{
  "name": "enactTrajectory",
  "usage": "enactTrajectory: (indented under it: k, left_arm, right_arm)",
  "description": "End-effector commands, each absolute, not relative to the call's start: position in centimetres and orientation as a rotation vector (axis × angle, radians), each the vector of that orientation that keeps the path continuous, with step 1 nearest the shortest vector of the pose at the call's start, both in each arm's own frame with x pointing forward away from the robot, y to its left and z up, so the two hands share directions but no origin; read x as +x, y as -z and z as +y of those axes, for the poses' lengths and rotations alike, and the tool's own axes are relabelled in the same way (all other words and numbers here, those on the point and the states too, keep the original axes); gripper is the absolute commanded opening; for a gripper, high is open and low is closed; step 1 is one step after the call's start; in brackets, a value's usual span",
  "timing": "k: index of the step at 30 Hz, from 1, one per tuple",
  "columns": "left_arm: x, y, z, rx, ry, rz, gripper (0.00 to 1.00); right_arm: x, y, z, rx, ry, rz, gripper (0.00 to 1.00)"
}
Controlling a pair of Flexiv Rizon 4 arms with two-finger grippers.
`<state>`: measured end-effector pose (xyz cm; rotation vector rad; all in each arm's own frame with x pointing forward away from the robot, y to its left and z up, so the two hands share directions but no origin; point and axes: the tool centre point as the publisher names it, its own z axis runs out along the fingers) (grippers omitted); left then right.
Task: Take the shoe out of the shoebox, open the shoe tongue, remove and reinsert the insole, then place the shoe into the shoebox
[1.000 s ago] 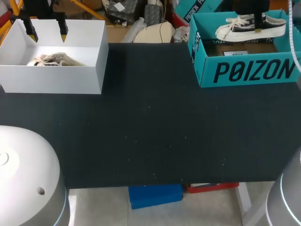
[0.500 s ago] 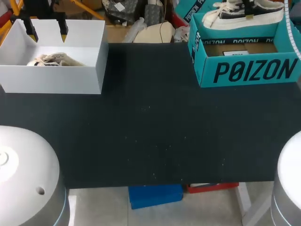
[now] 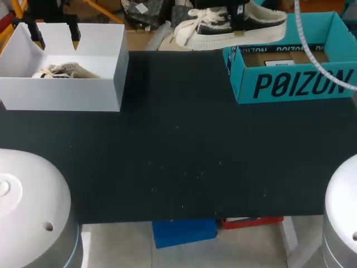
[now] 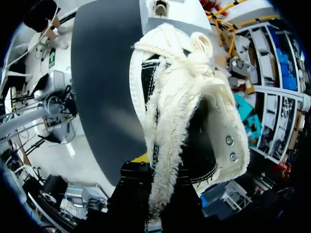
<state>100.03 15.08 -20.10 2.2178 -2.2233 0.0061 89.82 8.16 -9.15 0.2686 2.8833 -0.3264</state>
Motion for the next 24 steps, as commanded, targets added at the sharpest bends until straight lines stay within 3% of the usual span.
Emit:
enactTrajectory:
  k: [1, 24]
  left_arm:
    - [100.0, 20.0, 15.1, 2.219, -0.003, -2.222, 1.00]
    - [100.0, 20.0, 15.1, 2.219, -0.003, -2.222, 1.00]
  right_arm:
    - [83.4, 12.1, 12.6, 0.196, 0.365, 2.611, 0.00]
    - [81.6, 30.6, 17.5, 0.242, 0.176, 2.747, 0.00]
